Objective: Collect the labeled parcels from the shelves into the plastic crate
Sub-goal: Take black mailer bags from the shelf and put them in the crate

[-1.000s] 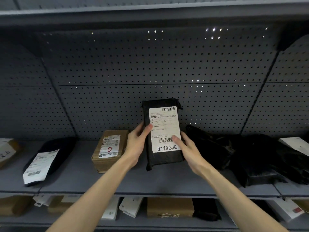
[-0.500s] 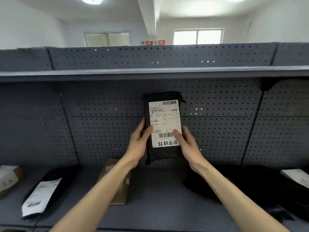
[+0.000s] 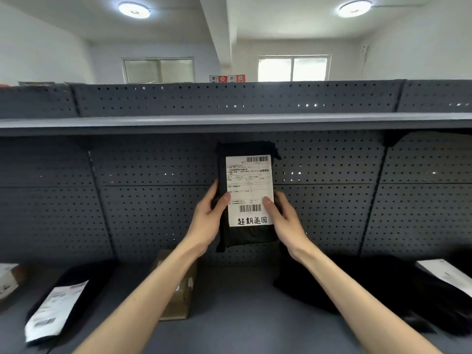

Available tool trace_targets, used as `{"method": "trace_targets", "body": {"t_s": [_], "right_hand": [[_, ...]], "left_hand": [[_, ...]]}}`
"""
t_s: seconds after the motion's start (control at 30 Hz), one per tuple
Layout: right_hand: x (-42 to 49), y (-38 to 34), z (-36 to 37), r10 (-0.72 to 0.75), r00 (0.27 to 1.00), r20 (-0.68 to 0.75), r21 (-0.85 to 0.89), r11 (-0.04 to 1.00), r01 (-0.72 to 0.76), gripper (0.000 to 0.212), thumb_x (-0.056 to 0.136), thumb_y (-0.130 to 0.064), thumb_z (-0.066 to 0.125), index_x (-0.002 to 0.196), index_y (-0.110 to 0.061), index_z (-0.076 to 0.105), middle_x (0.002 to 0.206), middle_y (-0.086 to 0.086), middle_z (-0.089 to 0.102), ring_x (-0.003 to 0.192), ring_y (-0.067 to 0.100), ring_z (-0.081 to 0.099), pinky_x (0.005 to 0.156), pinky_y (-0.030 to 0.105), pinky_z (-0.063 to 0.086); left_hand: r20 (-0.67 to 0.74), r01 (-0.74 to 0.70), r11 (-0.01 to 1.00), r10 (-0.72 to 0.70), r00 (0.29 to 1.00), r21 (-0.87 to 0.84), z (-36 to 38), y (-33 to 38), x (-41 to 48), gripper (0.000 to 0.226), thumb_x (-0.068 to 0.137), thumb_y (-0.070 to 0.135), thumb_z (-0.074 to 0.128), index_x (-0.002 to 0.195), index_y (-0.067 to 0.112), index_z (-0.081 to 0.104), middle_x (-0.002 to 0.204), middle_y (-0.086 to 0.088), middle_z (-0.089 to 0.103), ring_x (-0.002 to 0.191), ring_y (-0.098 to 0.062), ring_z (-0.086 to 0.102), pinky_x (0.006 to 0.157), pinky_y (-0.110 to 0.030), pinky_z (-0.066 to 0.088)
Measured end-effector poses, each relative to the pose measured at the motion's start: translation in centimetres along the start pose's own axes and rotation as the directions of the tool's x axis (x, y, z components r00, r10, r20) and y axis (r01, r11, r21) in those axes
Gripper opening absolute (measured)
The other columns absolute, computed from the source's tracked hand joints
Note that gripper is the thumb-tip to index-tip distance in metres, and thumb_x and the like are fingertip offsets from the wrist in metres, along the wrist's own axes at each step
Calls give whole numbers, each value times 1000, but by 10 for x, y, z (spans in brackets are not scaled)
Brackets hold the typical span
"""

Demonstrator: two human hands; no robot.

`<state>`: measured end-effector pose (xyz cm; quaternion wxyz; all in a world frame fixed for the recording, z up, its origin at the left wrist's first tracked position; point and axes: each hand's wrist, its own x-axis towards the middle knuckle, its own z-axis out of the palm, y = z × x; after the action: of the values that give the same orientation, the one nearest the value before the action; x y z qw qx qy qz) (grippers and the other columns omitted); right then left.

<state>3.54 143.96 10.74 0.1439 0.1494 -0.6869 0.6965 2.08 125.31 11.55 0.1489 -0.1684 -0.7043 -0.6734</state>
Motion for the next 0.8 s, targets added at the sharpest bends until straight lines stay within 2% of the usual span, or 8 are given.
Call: {"method": "trace_targets", "body": {"t_s": [0.13,0.27,0.4,0.53,0.6,0.67,0.73,0.8], "right_hand": [[-6,2,-13,28,999,-44,-54,998,-30,23,104,-28,50,123,-17,55,118,-4,71,106,8,68,89,23,55],[-21,-4,-35,40,991,-129,-143,988,-58,22,104,-28,49,119,-14,56,114,-5,72,101,6,70,84,21,55],[-45,-14,-70,36,961,-273,-225,969,-100,19,103,-27,50,115,-14,58,113,-4,72,100,7,70,83,23,56],[-80,-32,-116,-11,906,-423,-354,922,-155,24,103,-30,50,117,-16,63,113,-10,71,105,0,65,87,15,50],[-106,-46,-140,-54,859,-510,-434,878,-202,22,104,-29,48,113,-17,65,108,-14,69,101,-5,62,85,12,45],[-137,-62,-163,-78,802,-593,-495,820,-287,22,105,-28,47,109,-17,65,105,-11,68,94,-9,59,82,12,43],[-171,-78,-187,-76,744,-663,-558,713,-425,25,104,-32,47,113,-18,65,107,-8,67,98,-1,60,85,21,46],[-210,-97,-211,-65,688,-723,-598,558,-576,30,103,-36,47,120,-16,63,113,-3,67,106,12,60,91,32,48]], "left_hand": [[63,13,1000,-14,998,16,11,-4,-1,55,103,27,56,155,26,38,140,21,57,126,11,52,105,-11,42],[153,23,1000,-23,988,7,35,-10,0,50,104,23,54,151,27,40,128,30,57,115,21,53,90,-1,41],[280,36,998,-21,960,-51,74,-10,2,52,104,25,55,154,27,40,139,23,56,127,10,51,102,-7,41],[422,69,992,-21,906,-101,125,-3,-8,38,104,21,54,135,42,47,115,41,61,112,23,53,87,1,40],[495,73,989,0,869,-128,154,1,-16,37,104,18,54,129,44,46,109,43,61,108,26,52,87,2,39],[567,93,981,21,823,-172,182,5,-27,41,104,16,54,136,39,45,112,42,58,109,27,51,87,3,38],[630,91,971,71,773,-221,209,14,-41,47,104,17,54,149,26,43,123,38,54,119,22,49,91,4,36],[685,99,961,109,721,-257,237,24,-58,52,104,17,54,154,16,37,122,39,48,116,27,45,87,8,31]]}}
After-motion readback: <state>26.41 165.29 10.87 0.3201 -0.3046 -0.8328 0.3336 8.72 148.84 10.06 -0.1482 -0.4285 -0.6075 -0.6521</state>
